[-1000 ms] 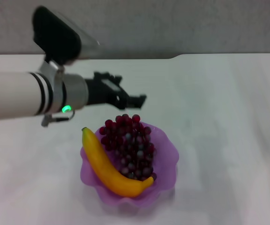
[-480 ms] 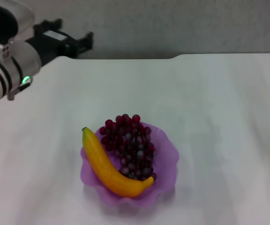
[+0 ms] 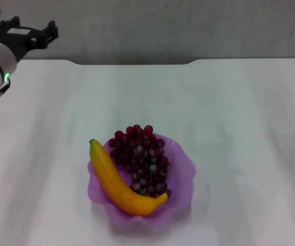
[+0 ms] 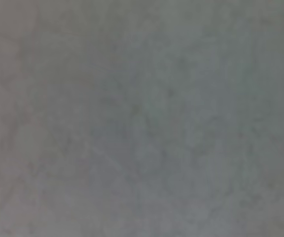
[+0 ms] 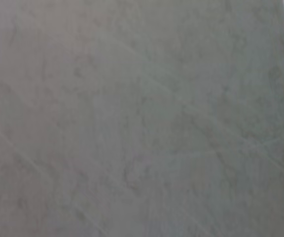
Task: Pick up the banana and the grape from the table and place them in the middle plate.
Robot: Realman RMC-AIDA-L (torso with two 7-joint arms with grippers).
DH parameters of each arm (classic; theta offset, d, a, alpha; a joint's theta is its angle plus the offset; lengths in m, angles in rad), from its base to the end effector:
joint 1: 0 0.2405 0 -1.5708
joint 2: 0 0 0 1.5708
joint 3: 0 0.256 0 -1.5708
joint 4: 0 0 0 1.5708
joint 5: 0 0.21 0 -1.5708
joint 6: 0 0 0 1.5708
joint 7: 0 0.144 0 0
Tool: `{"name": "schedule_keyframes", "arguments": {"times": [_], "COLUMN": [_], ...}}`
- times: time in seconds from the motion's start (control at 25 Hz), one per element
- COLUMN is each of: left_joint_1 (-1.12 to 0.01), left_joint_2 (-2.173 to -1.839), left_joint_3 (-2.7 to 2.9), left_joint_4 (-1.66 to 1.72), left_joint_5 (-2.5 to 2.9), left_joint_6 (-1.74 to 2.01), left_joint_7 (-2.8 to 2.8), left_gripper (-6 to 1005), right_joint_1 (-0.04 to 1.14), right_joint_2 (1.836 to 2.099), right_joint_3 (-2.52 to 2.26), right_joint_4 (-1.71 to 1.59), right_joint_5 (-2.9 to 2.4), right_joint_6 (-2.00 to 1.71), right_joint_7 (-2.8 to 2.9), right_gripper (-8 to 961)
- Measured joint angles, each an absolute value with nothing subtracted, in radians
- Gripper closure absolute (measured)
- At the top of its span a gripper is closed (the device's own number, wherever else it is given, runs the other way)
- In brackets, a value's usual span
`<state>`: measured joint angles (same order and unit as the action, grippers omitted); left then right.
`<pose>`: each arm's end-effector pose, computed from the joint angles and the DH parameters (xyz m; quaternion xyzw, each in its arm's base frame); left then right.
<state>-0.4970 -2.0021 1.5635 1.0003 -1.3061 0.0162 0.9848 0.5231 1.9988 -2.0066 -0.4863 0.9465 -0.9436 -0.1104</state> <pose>-0.2161 0.4565 0.0578 -0.7251 -0.2765 -0.2041 0.5968 0.2731 0.4107 0.0414 -0.6119 0.2225 0.3363 0.6805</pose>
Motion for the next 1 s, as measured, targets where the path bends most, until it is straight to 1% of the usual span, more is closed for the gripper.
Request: {"name": "schedule_keyframes", "arguments": {"times": [0.16,0.32,0.4,0.48,0.56,0.68,0.72,0.76,0.92,1.0], "left_joint_1": [-0.556,-0.582,-0.585,-0.586,-0.583,-0.568,-0.561,-0.549,-0.553,-0.566], "left_joint_2": [-1.970,-1.960,-1.961,-1.971,-1.984,-1.992,-1.993,-1.992,-1.990,-1.979], "left_joint_3": [1.510,1.434,1.417,1.436,1.494,1.578,1.599,1.631,1.640,1.643], "left_joint_4": [0.916,0.876,0.864,0.846,0.814,0.757,0.739,0.701,0.651,0.631], "left_joint_5": [-1.367,-1.371,-1.353,-1.305,-1.199,-1.020,-0.961,-0.818,-0.650,-0.625], "left_joint_6": [-0.025,0.000,0.069,0.178,0.312,0.443,0.471,0.525,0.546,0.515], "left_joint_7": [0.983,1.001,1.003,0.986,0.902,0.662,0.563,0.349,0.137,0.055], "left_gripper": [118,118,118,118,118,118,118,118,118,118], "right_joint_1": [0.531,0.536,0.543,0.548,0.552,0.555,0.555,0.554,0.555,0.558], "right_joint_2": [1.999,1.999,1.999,2.001,2.001,2.002,2.002,2.002,2.003,2.003], "right_joint_3": [-2.006,-2.006,-2.007,-2.009,-2.010,-2.011,-2.011,-2.011,-2.011,-2.016], "right_joint_4": [-0.488,-0.491,-0.489,-0.486,-0.479,-0.472,-0.472,-0.468,-0.461,-0.459], "right_joint_5": [0.946,0.946,0.946,0.946,0.942,0.937,0.937,0.937,0.936,0.936], "right_joint_6": [-0.944,-0.954,-0.955,-0.955,-0.955,-0.955,-0.955,-0.955,-0.953,-0.952], "right_joint_7": [-0.110,-0.110,-0.110,-0.110,-0.110,-0.110,-0.110,-0.110,-0.110,-0.110], "right_gripper": [85,85,85,85,85,85,85,85,85,85]}}
